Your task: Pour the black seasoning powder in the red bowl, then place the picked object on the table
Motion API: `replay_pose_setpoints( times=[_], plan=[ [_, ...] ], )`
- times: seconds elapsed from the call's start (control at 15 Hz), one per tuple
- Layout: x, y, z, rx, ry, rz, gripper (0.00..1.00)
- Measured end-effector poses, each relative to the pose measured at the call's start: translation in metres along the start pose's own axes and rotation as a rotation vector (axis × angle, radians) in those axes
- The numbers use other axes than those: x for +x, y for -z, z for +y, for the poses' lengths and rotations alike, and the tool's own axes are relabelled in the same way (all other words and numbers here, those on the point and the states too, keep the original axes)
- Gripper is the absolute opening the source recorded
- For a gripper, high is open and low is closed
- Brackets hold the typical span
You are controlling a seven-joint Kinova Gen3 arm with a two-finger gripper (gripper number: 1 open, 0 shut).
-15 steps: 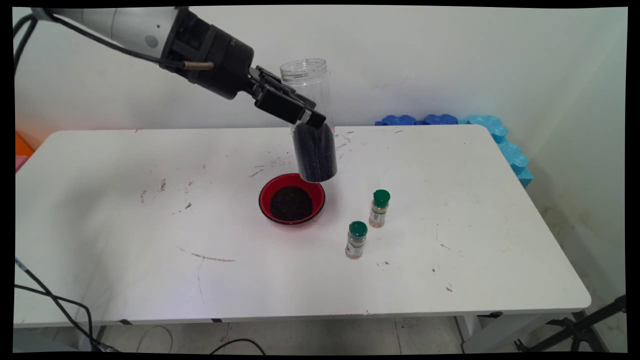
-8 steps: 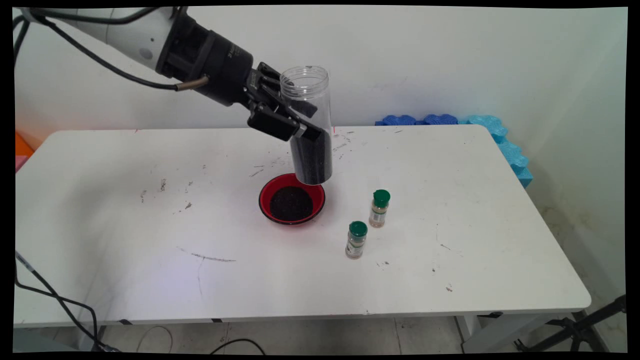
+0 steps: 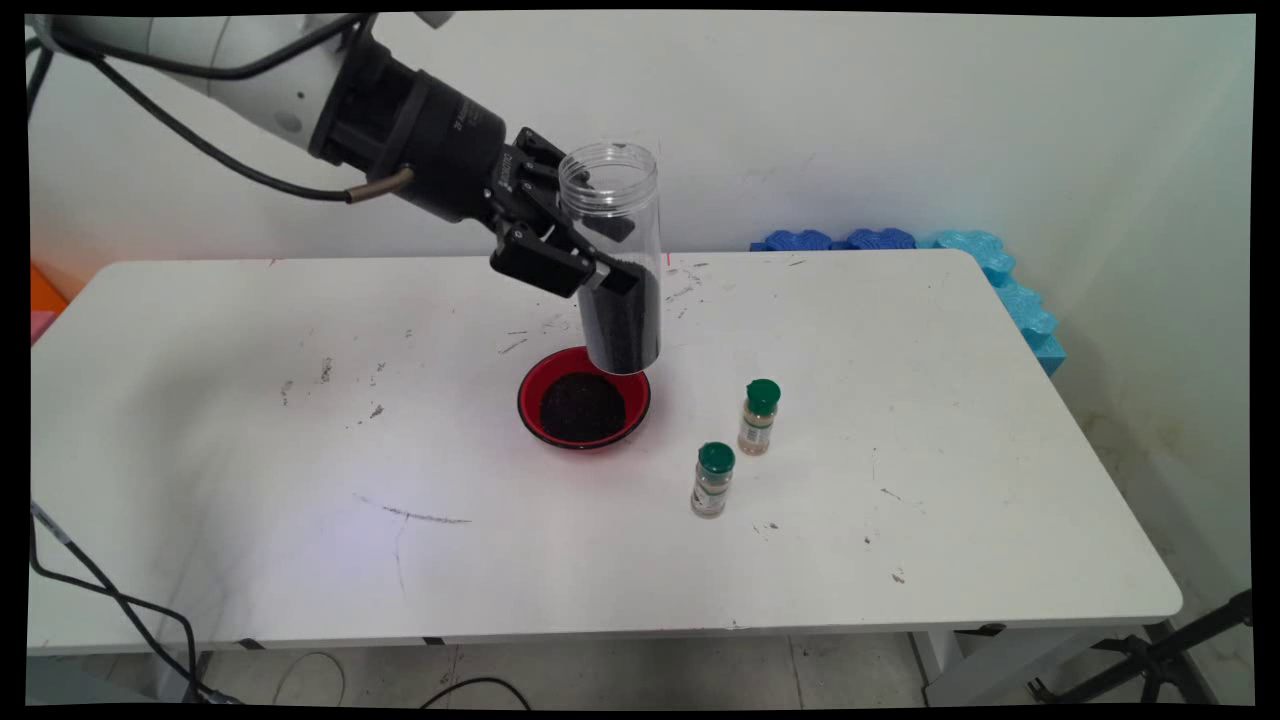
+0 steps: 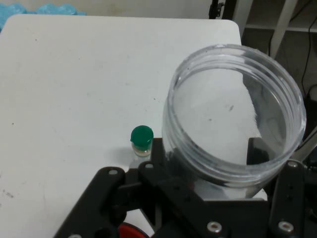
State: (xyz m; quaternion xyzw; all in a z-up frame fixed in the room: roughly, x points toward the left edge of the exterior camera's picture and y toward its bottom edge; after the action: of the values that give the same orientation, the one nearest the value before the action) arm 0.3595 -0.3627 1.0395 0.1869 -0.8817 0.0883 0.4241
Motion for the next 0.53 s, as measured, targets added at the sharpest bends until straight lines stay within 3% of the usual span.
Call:
replay_pose_setpoints(
  times=[0.53],
  plan=[
    [-0.0078,-0.0049,0.0049,0.005,-0.01,-0.007,0.0]
  ],
)
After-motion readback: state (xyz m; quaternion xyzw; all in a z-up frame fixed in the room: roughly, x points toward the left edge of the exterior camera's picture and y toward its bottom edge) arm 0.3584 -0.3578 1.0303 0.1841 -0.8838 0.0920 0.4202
